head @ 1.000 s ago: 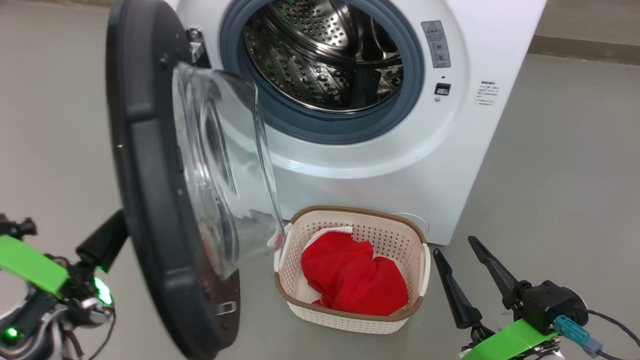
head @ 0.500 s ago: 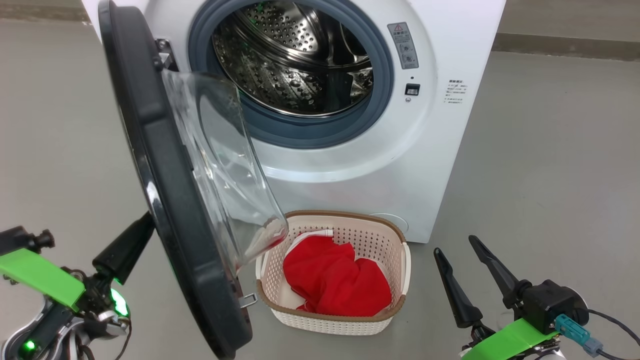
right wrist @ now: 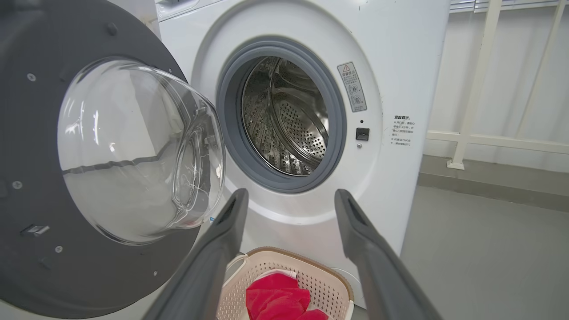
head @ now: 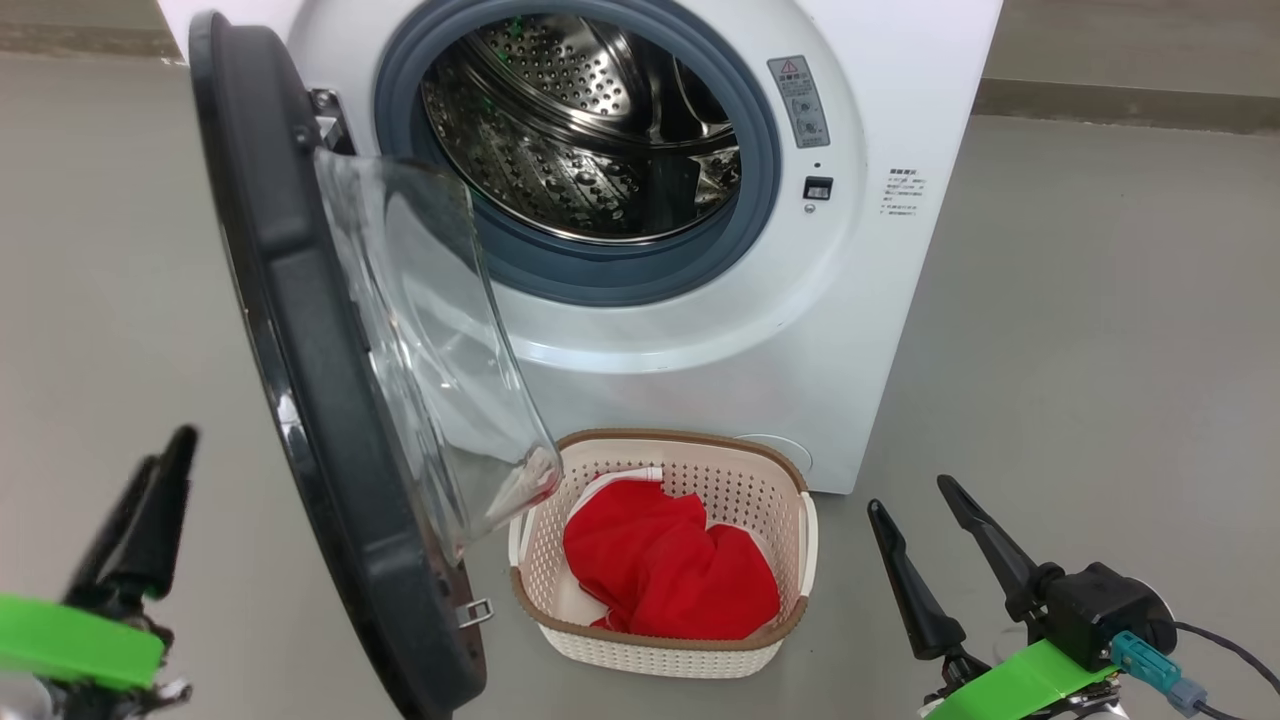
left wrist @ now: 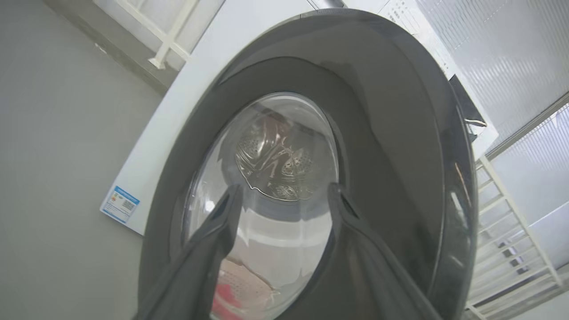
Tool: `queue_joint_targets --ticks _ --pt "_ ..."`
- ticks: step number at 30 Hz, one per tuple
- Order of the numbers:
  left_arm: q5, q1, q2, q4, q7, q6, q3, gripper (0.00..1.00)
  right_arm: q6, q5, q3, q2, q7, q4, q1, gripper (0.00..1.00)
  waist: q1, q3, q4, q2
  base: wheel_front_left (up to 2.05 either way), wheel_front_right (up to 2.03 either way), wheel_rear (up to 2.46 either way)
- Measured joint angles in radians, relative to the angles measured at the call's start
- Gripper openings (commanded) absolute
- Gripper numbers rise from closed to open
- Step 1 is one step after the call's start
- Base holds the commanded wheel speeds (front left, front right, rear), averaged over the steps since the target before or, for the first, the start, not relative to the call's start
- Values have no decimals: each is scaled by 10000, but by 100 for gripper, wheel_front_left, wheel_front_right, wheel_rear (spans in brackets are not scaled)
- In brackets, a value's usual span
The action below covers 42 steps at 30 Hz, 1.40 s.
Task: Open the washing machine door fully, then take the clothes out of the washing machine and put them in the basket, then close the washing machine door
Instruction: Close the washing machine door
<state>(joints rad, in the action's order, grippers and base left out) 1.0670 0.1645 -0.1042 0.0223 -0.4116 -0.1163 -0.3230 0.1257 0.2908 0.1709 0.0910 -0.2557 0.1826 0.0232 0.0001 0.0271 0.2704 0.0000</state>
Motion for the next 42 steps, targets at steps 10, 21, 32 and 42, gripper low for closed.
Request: queue_joint_targets --ticks 10,21,32,42 --pt "-5373 -1304 -777 943 5850 -73 1774 100 0 4 2 -23 0 -4 -3 100 0 33 84 0 0 0 0" --pt "-7829 -1507 -119 982 6613 249 1271 100 0 8 -35 -38 0 -17 -3 100 0 -46 -27 0 0 0 0" --pt "-9175 -1966 435 909 6613 247 978 100 0 13 -205 -71 0 -21 2 100 -1 -181 -43 0 0 0 0" --pt "-9369 -1965 585 941 6613 188 857 100 0 13 -207 -71 0 -8 5 100 -1 -174 15 0 0 0 0"
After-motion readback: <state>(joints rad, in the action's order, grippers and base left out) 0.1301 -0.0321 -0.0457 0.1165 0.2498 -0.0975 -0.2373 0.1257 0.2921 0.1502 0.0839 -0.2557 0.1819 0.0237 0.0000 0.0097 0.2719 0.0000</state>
